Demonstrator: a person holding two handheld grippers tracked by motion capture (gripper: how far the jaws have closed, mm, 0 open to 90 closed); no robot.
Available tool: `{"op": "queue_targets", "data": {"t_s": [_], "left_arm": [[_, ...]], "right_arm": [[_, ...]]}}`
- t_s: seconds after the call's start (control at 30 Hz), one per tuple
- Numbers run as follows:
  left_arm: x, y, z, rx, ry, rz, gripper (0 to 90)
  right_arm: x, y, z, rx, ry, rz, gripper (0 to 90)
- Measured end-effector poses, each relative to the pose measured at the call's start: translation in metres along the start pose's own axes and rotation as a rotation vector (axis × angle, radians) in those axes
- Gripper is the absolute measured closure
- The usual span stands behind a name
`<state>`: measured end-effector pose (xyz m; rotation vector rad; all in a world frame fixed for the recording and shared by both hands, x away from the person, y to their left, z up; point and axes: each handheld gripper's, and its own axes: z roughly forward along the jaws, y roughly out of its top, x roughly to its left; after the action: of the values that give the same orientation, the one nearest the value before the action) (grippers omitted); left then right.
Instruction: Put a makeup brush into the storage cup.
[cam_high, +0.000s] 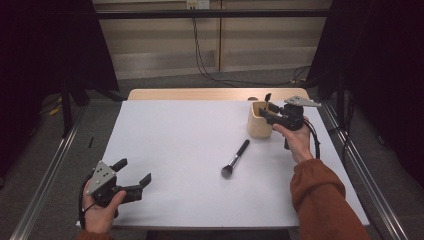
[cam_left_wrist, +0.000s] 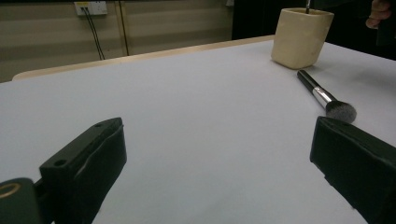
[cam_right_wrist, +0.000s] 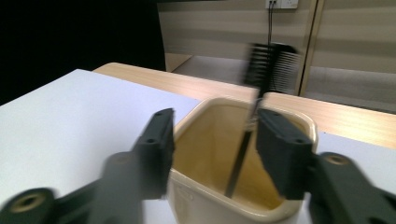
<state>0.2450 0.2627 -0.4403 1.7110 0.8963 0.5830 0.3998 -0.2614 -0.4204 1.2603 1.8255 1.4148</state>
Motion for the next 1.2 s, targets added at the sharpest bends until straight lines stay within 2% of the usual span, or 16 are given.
{"op": "queue_targets", "data": {"t_s": [0.07, 0.17, 0.23, 0.3, 0.5, 0.63, 0.87, 1.07, 1.2], "left_arm": [[-0.001, 0.0, 0.001, -0.003, -0.005, -0.003, 3.9], [-0.001, 0.0, 0.001, -0.003, -0.008, 0.0, 3.9], [-0.001, 0.0, 0.0, -0.004, -0.004, -0.003, 3.8], [0.0, 0.0, 0.0, -0.008, -0.004, -0.007, 3.9], [0.0, 0.0, 0.0, -0.019, -0.008, -0.019, 3.8], [0.0, 0.0, 0.001, -0.024, -0.007, -0.02, 3.8], [-0.001, 0.0, 0.002, -0.033, -0.009, -0.024, 3.9], [-0.001, 0.0, 0.002, -0.035, -0.003, -0.026, 4.1], [0.0, 0.0, 0.002, -0.036, -0.001, -0.026, 4.2]], "right_arm": [[0.0, 0.0, 0.0, -0.003, -0.026, 0.005, 31.0], [0.0, -0.001, -0.001, -0.01, -0.062, 0.012, 19.5], [-0.001, -0.002, -0.002, -0.017, -0.058, 0.018, 18.1], [-0.002, -0.002, -0.004, -0.015, -0.06, 0.024, 12.4], [-0.002, -0.005, -0.011, -0.035, -0.054, 0.029, 7.8], [-0.002, -0.008, -0.019, -0.046, -0.042, 0.05, 4.1], [0.003, -0.008, -0.034, -0.059, -0.033, 0.024, 0.3], [0.005, -0.014, -0.043, -0.052, -0.036, 0.036, 0.8], [0.008, -0.017, -0.051, -0.057, -0.033, 0.025, 0.5]]}}
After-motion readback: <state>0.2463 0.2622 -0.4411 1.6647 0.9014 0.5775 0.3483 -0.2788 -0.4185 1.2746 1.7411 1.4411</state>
